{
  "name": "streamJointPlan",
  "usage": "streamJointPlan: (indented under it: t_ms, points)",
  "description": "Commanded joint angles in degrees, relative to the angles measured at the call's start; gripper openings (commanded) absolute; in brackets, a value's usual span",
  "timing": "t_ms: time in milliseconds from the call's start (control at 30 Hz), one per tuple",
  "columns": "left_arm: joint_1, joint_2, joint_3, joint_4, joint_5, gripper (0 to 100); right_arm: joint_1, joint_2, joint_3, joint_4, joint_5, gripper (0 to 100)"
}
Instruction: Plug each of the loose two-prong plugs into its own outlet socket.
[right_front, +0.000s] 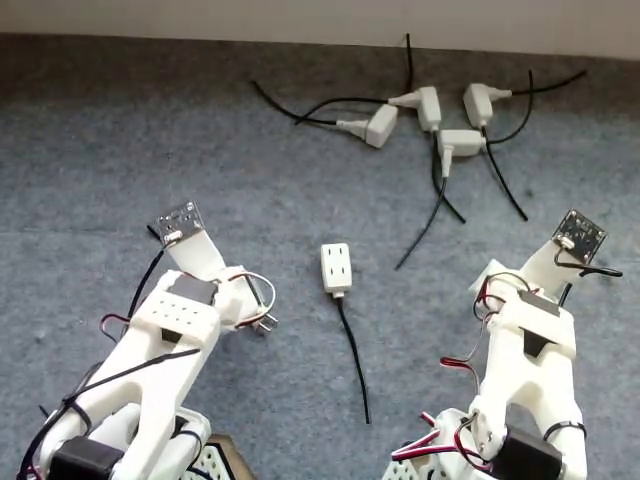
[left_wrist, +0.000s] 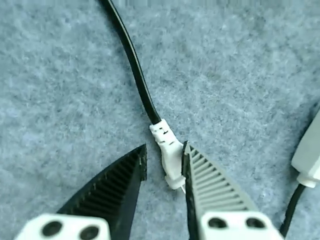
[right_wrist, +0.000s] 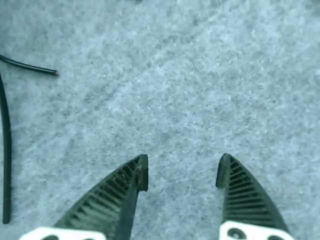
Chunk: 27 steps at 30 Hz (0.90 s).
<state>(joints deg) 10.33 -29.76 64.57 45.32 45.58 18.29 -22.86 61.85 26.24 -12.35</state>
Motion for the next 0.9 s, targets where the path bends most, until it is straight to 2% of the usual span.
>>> streamJointPlan:
  t_ms: [0, 133, 767, 867]
  points:
    - [0.7, -0.1, 2.2, -6.9, 0.4, 13, -0.5, -0.1, -0.1, -1.0, 0.7, 22.8]
    - [0.9, -0.1, 3.4, -9.9, 0.4, 13, -0.5, -0.1, -0.1, -1.0, 0.7, 22.8]
    - [1.0, -0.1, 0.7, -10.2, 0.3, 13, -0.5, -0.1, -0.1, -1.0, 0.7, 22.8]
    - [2.1, 0.0, 1.2, -14.1, 0.4, 13, -0.5, -0.1, -0.1, -1.0, 0.7, 22.8]
